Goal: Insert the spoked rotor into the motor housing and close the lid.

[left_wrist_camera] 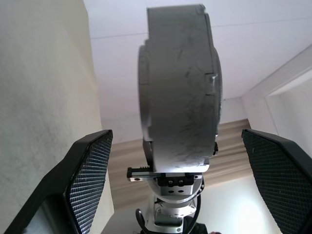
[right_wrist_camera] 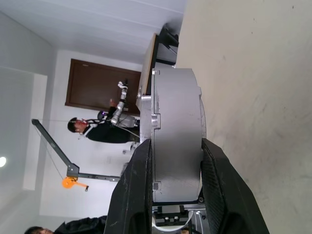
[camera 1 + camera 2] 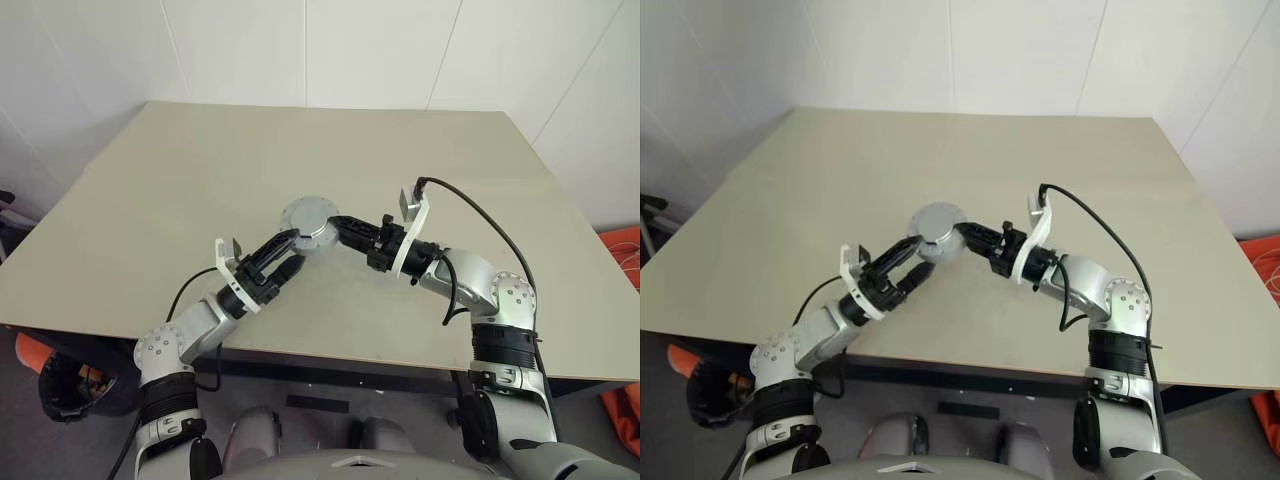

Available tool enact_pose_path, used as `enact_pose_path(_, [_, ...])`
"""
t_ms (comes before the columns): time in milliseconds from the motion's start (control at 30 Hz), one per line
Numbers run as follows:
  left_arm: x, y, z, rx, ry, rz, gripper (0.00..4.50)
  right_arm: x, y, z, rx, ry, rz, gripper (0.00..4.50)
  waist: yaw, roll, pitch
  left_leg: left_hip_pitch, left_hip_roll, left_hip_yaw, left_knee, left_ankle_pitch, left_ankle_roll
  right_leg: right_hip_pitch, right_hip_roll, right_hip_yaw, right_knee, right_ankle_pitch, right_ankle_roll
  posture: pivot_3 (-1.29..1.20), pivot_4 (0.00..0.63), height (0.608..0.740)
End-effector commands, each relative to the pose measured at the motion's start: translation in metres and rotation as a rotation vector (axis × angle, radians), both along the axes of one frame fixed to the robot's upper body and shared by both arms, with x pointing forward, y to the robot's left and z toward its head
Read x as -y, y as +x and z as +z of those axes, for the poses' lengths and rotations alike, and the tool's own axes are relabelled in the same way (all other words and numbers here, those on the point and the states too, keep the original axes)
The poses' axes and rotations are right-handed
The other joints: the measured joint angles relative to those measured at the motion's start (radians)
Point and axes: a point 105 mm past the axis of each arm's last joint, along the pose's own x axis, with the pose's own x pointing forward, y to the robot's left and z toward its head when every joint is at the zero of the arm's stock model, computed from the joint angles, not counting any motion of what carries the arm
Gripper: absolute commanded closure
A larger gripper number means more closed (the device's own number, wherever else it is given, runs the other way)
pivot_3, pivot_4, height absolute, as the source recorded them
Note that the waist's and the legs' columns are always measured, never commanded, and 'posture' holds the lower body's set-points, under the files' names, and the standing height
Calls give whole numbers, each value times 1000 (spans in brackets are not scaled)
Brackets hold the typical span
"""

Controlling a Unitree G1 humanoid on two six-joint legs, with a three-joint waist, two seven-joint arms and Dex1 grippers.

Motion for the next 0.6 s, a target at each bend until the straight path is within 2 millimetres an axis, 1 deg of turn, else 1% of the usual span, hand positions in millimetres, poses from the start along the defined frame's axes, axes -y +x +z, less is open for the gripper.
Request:
enact_pose_path(33, [-3, 1, 12, 41, -37, 1, 0, -1, -4, 30, 91, 75, 17, 3357, 0, 0, 0, 0, 0, 0, 1, 0, 0, 0, 0, 0, 0, 0, 0, 0, 0, 740])
enact_pose_path(267, [-1, 18, 7, 3, -51, 54, 0, -9, -15, 26, 78, 74, 61, 3357, 1, 0, 0, 0, 0, -1, 2, 0, 0, 1, 0, 0, 0, 1, 3, 0, 0, 740])
enact_pose_path(333, [1, 21, 2, -22, -37, 55, 0, -12, -17, 26, 83, 79, 69, 3357, 0, 0, 0, 0, 0, -1, 2, 0, 0, 1, 0, 0, 0, 1, 3, 0, 0, 740])
enact_pose_path(567, [9, 19, -5, -50, -18, 1, 0, -20, -24, 27, 94, 88, 90, 3357, 0, -1, 0, -1, -1, -2, 3, 0, 0, 1, 0, 0, 0, 2, 4, 0, 0, 740])
enact_pose_path(600, [9, 18, -6, -53, -15, 0, 293, -20, -24, 27, 94, 88, 89, 3357, 0, -1, 0, -1, -1, -2, 3, 0, 0, 1, 0, 0, 0, 2, 4, 0, 0, 740])
